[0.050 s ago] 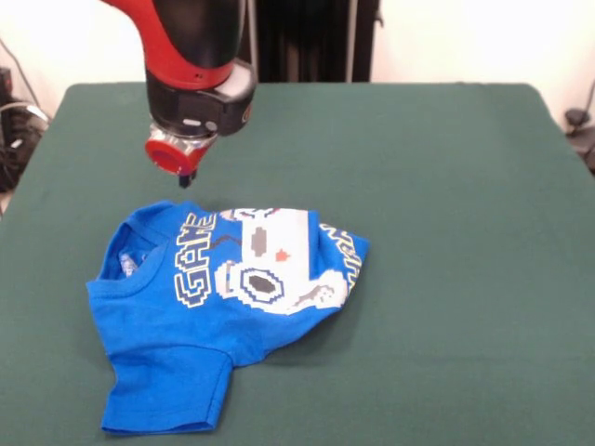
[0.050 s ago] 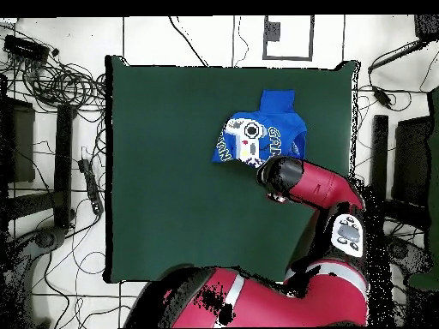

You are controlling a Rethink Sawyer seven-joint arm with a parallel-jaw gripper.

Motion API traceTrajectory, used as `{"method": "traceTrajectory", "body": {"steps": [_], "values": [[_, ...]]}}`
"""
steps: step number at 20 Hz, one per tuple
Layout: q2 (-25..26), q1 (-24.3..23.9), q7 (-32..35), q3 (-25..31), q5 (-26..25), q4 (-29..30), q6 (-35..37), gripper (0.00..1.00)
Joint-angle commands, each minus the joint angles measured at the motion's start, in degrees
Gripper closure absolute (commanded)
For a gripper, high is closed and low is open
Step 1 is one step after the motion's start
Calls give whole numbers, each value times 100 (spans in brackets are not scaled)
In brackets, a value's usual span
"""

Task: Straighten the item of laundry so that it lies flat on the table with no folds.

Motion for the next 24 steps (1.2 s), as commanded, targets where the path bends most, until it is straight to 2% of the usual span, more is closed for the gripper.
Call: {"method": "traceTrajectory", "body": {"steps": [1, 6, 12, 19, 24], "values": [[337, -1, -558, 584, -184, -277, 292, 100], [392, -16, -660, 506, -183, -1173, 1065, 100], [737, -162, -831, 638, -212, -2032, 1472, 100], [1329, -49, -422, 635, -108, -2789, 1549, 100], [1619, 73, -167, 533, -49, -3128, 1618, 100]]}}
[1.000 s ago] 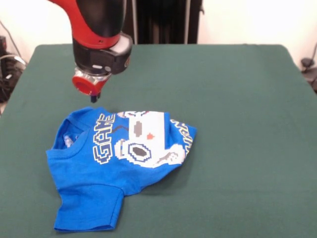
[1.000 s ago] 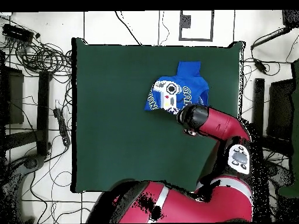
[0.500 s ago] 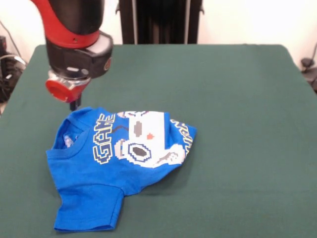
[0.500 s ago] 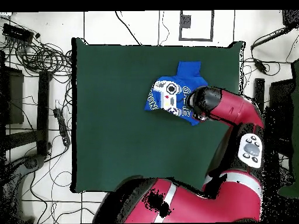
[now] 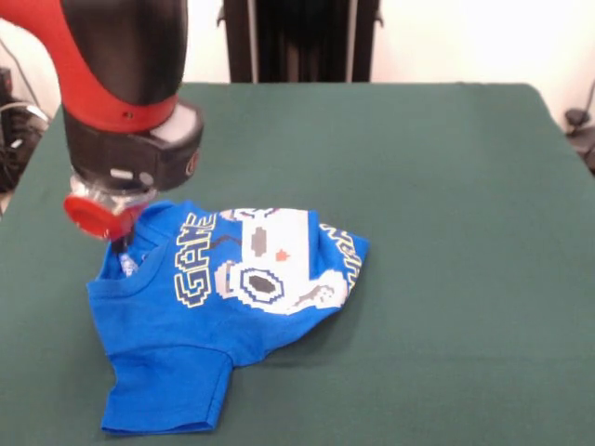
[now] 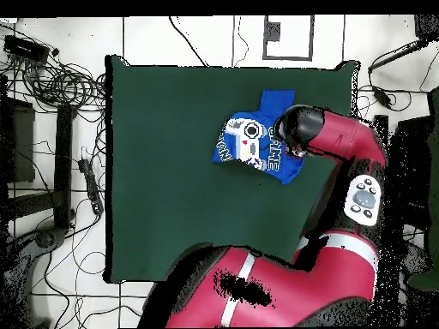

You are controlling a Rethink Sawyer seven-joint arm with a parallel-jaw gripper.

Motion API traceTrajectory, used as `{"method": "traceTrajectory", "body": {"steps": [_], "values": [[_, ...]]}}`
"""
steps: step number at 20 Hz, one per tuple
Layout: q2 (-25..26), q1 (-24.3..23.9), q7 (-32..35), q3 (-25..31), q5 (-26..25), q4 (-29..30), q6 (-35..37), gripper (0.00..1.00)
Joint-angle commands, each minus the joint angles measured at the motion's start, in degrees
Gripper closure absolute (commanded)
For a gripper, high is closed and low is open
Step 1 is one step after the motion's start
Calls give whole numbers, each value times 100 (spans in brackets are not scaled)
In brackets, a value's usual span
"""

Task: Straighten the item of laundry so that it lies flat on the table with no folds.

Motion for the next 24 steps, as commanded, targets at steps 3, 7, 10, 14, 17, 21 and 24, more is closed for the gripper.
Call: {"method": "traceTrajectory", "body": {"steps": [3, 7, 10, 14, 17, 21, 24], "values": [[920, 321, -98, 457, -15, -693, 719, 100], [815, 394, -87, 407, 35, -587, 812, 100], [591, 473, -79, 381, 73, -319, 871, 100], [392, 453, -205, 415, 66, -7, 752, 100], [375, 418, -251, 417, 24, 112, 590, 100], [606, 138, -638, 461, -183, -25, 226, 100], [839, -160, -1097, 439, -444, -268, -14, 100]]}}
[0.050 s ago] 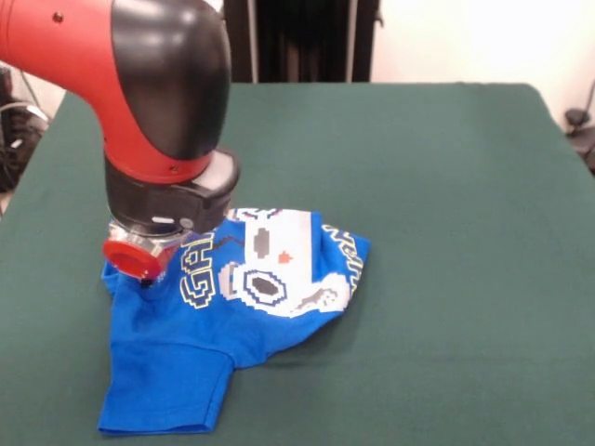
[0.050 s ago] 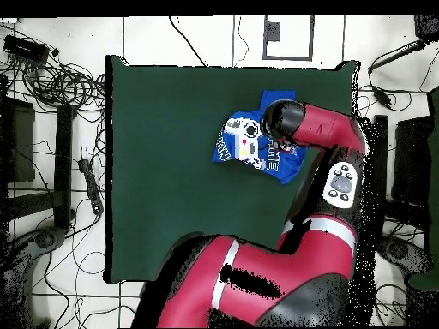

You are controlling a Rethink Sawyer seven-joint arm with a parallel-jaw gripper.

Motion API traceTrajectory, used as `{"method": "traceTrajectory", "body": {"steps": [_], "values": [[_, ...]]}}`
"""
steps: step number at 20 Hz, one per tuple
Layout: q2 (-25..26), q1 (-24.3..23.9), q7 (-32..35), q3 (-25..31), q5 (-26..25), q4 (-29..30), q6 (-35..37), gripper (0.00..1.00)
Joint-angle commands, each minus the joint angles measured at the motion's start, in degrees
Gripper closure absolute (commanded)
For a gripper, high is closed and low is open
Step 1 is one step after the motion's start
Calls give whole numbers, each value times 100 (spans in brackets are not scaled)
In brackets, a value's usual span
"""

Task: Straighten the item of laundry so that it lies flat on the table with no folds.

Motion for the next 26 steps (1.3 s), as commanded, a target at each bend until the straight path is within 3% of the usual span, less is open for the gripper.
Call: {"method": "traceTrajectory", "body": {"steps": [1, 4, 11, 16, 26], "values": [[412, -378, -1255, 428, -514, 188, -234, 100], [530, -604, -1588, 443, -710, 45, -295, 100], [883, -650, -1236, 603, -925, -395, -77, 100], [730, -419, -730, 656, -681, -283, 117, 100], [285, -299, -675, 733, -542, 26, 379, 100]]}}
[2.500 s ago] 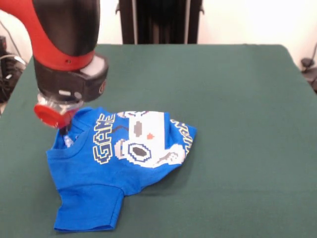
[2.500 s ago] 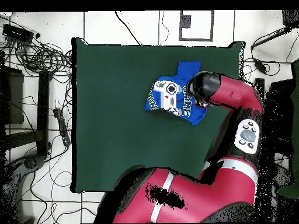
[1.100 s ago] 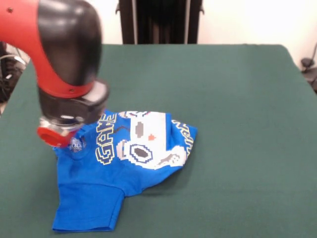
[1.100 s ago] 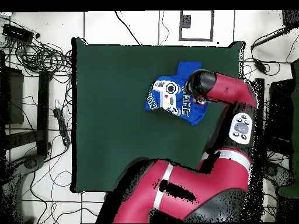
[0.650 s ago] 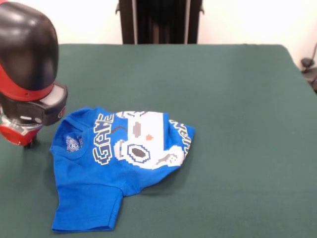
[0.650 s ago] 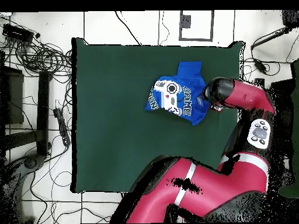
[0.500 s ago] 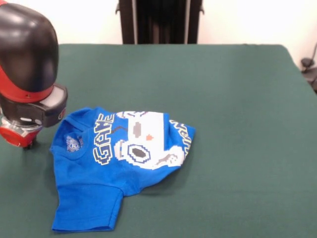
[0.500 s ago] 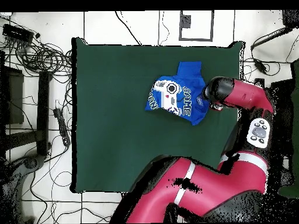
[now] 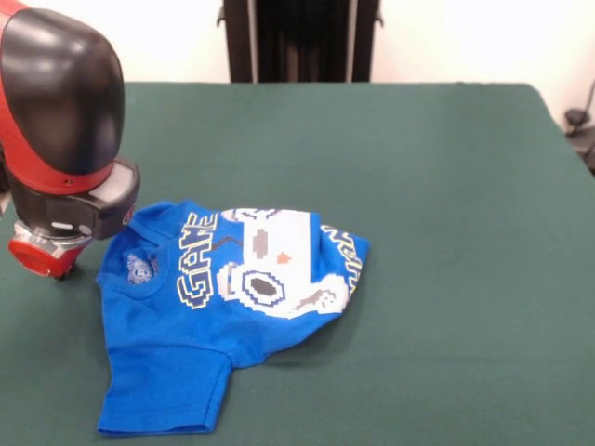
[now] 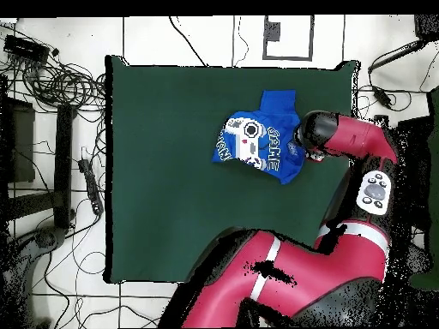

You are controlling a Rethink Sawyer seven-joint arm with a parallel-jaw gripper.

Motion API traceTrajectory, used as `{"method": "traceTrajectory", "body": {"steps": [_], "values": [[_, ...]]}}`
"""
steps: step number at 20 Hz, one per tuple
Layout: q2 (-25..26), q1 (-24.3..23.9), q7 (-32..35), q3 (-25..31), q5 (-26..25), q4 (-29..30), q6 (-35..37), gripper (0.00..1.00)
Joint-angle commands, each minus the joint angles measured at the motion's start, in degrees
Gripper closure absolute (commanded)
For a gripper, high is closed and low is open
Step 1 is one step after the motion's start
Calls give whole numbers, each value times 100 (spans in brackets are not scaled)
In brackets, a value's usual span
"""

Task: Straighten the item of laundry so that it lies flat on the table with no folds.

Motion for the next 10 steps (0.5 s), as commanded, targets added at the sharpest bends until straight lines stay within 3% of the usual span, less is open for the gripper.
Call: {"method": "traceTrajectory", "body": {"steps": [1, 10], "values": [[-43, 346, -626, 703, 129, 465, 337, 100], [-281, 345, -724, 743, 190, 616, 505, 100]]}}
